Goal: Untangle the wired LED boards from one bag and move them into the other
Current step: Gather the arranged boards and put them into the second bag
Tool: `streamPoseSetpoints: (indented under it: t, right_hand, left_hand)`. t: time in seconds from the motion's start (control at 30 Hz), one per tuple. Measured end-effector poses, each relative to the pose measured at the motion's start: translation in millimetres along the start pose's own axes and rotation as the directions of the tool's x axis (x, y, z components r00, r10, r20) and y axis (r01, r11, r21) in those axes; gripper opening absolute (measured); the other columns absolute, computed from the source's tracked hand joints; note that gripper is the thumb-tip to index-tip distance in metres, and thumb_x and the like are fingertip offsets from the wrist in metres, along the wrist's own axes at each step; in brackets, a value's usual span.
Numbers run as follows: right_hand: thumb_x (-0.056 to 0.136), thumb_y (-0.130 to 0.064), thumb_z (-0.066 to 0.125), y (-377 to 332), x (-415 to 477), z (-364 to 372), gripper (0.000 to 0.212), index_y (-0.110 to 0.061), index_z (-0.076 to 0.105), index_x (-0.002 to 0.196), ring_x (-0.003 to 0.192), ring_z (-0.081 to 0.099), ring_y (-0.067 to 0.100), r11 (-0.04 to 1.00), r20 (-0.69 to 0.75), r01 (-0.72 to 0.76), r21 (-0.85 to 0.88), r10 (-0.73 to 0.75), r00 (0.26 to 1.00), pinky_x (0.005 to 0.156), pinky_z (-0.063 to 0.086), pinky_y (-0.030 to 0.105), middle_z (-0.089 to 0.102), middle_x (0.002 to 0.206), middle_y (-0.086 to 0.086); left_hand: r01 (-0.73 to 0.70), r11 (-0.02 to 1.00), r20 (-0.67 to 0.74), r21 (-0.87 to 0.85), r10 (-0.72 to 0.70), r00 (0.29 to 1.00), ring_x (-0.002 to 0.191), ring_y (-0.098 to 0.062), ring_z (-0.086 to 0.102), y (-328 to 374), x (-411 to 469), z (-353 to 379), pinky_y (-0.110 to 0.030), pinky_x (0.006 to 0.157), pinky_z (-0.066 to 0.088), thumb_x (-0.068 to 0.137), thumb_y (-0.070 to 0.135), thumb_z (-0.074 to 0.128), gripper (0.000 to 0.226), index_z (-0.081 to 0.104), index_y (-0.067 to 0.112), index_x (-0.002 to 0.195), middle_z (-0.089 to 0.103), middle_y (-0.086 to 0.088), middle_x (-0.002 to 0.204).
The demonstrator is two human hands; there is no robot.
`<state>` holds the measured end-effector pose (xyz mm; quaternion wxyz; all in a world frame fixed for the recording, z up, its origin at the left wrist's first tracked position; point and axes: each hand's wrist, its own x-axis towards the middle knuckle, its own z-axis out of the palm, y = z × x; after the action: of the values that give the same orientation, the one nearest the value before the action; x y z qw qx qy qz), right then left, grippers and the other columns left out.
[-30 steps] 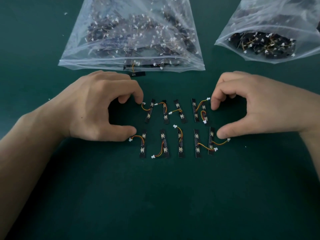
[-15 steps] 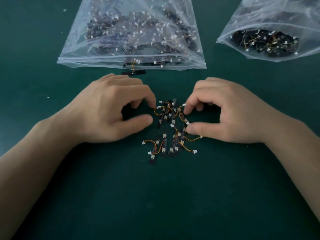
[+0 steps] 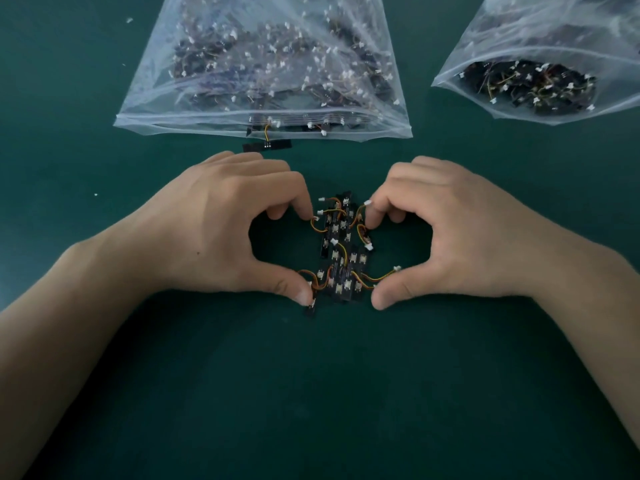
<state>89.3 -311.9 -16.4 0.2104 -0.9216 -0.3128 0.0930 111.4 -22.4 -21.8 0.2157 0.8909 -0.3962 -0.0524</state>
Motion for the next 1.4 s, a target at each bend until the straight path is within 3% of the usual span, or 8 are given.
streamPoseSetpoints:
  t: [0.2, 0.3, 0.4, 0.5, 0.8, 1.0, 1.2, 1.4]
  right_hand:
    - [0.071, -0.085, 0.065, -4.3, 3.2, 4.3, 0.053, -0.037, 0.062, 0.096, 0.088, 0.05, 0.005, 1.0, -0.093, -0.007, 0.022, 0.009, 0.996, 0.081, 0.035, 0.017, 0.051, 0.088, -0.02]
    - [0.062, -0.088, 0.071, -3.4, 3.1, 3.5, 0.068, -0.034, 0.049, 0.097, 0.093, 0.05, 0.003, 0.995, -0.171, -0.05, 0.08, 0.063, 0.983, 0.08, 0.038, 0.018, 0.05, 0.097, -0.021]
    - [0.059, -0.096, 0.065, -1.5, 6.2, 7.1, 0.108, -0.023, 0.047, 0.136, 0.132, 0.043, 0.016, 0.999, -0.191, -0.046, -0.01, 0.043, 0.981, 0.113, 0.035, 0.034, 0.044, 0.142, -0.007]
    - [0.063, -0.105, 0.046, -8.6, 12.5, 11.1, 0.133, -0.025, 0.014, 0.165, 0.152, 0.019, 0.016, 0.984, -0.029, -0.067, -0.167, 0.063, 0.998, 0.122, 0.011, 0.035, 0.022, 0.164, -0.008]
    - [0.081, -0.088, 0.055, -11.3, 17.5, 16.4, 0.073, -0.033, 0.059, 0.129, 0.113, 0.041, 0.011, 0.996, -0.071, 0.042, -0.079, -0.048, 0.996, 0.097, 0.046, 0.033, 0.04, 0.117, -0.012]
    - [0.08, -0.085, 0.06, -11.3, 19.7, 16.9, 0.064, -0.027, 0.06, 0.108, 0.104, 0.044, 0.009, 0.997, -0.112, 0.066, -0.033, -0.07, 0.991, 0.086, 0.044, 0.03, 0.046, 0.111, -0.013]
    - [0.089, -0.066, 0.06, -14.1, 21.8, 14.7, 0.048, -0.026, 0.055, 0.115, 0.081, 0.05, 0.004, 0.998, -0.169, 0.036, -0.053, -0.045, 0.985, 0.073, 0.046, 0.033, 0.051, 0.092, -0.023]
    - [0.087, -0.056, 0.061, -15.4, 19.8, 19.4, 0.036, -0.028, 0.056, 0.11, 0.065, 0.054, 0.009, 0.999, -0.264, -0.034, -0.023, 0.027, 0.964, 0.06, 0.048, 0.036, 0.058, 0.077, -0.019]
  left_hand:
    - [0.003, 0.999, -0.052, -0.036, -0.005, 0.999, 0.082, -0.01, 0.053, 3.9, 1.9, 4.2, -0.035, 0.081, 0.043, 0.075, 0.085, 0.067, 0.061, 0.067, 0.033, 0.105, 0.05, 0.019, 0.087]
    - [0.064, 0.996, -0.078, -0.065, -0.069, 0.995, 0.082, -0.005, 0.053, 5.4, 1.3, 4.2, -0.017, 0.08, 0.037, 0.07, 0.086, 0.069, 0.059, 0.058, 0.036, 0.1, 0.052, 0.02, 0.085]
    - [0.111, 0.991, -0.09, -0.075, -0.117, 0.989, 0.083, -0.001, 0.053, 5.6, 1.4, 4.5, -0.01, 0.076, 0.034, 0.064, 0.089, 0.068, 0.069, 0.052, 0.039, 0.109, 0.053, 0.021, 0.086]
    - [0.125, 0.99, -0.104, -0.069, -0.132, 0.986, 0.085, 0.001, 0.054, 6.2, 3.1, 6.6, -0.007, 0.077, 0.034, 0.066, 0.089, 0.066, 0.071, 0.055, 0.038, 0.114, 0.054, 0.021, 0.086]
    - [0.083, 0.98, -0.216, -0.179, -0.122, 0.969, 0.08, -0.013, 0.062, 12.0, 8.8, 20.9, -0.043, 0.068, 0.052, 0.082, 0.06, 0.077, 0.032, 0.075, 0.03, 0.092, 0.062, 0.015, 0.087]
    - [0.042, 0.979, -0.231, -0.198, -0.088, 0.969, 0.074, -0.01, 0.061, 14.1, 9.8, 23.2, -0.037, 0.064, 0.05, 0.091, 0.042, 0.076, 0.018, 0.081, 0.025, 0.096, 0.066, 0.013, 0.087]
    - [0.102, 0.97, -0.321, -0.219, -0.17, 0.932, 0.067, -0.014, 0.055, 18.8, 12.0, 22.9, -0.014, 0.062, 0.038, 0.092, 0.036, 0.079, 0.01, 0.078, 0.026, 0.091, 0.062, 0.017, 0.078]
    - [0.087, 0.964, -0.308, -0.25, -0.165, 0.937, 0.067, -0.018, 0.055, 20.3, 11.2, 21.7, -0.014, 0.061, 0.04, 0.092, 0.034, 0.075, 0.012, 0.077, 0.031, 0.103, 0.063, 0.023, 0.083]
